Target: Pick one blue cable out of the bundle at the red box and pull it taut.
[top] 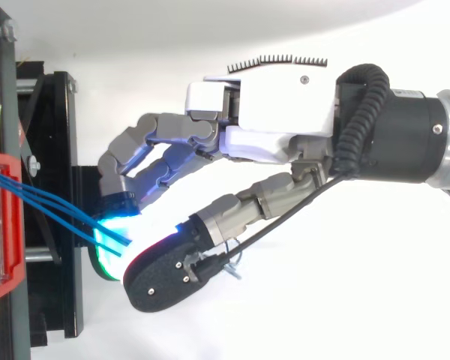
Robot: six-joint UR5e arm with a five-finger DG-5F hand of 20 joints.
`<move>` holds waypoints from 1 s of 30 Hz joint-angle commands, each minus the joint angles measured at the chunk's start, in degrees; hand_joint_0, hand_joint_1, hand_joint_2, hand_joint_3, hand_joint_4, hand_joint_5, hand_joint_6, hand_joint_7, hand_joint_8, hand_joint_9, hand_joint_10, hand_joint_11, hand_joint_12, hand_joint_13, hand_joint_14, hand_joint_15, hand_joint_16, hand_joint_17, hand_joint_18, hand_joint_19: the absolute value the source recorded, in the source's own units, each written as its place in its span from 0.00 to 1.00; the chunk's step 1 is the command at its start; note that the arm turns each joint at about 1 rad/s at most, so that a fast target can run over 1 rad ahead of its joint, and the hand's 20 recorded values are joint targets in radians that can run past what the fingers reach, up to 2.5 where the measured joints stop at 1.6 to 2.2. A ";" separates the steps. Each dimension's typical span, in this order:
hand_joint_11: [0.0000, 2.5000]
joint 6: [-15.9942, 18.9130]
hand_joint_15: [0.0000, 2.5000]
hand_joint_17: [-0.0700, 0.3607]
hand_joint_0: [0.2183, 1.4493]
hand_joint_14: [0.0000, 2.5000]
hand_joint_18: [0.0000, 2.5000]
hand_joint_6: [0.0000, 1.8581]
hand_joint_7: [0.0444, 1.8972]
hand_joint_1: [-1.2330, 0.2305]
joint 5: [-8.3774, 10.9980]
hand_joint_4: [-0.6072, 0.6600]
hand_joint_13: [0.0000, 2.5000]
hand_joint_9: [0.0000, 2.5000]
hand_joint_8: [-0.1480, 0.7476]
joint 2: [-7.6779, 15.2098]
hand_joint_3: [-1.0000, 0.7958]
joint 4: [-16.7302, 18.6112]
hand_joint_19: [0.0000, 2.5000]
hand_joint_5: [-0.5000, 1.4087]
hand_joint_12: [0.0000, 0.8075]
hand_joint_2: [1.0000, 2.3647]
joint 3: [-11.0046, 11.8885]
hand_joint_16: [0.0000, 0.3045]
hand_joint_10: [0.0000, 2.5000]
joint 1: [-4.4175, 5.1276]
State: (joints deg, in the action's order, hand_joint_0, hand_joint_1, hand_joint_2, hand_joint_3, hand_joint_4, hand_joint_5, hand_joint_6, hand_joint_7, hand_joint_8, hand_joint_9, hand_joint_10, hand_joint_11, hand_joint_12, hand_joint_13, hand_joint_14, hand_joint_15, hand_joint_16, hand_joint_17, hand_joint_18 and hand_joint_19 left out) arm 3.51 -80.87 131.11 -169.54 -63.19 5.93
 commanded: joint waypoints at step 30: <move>0.27 0.00 0.15 0.47 0.17 0.01 0.19 0.50 0.48 0.21 0.01 0.55 0.25 0.31 0.52 0.02 0.28 -0.35 0.13 0.17 0.46 0.00 0.00 0.20 0.01 -0.04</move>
State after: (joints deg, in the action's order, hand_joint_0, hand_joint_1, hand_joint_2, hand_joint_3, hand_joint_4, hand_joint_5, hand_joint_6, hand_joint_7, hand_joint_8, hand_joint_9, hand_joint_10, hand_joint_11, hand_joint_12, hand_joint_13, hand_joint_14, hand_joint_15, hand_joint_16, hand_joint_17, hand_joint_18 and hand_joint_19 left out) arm 3.52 -80.86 131.09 -169.88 -63.19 5.94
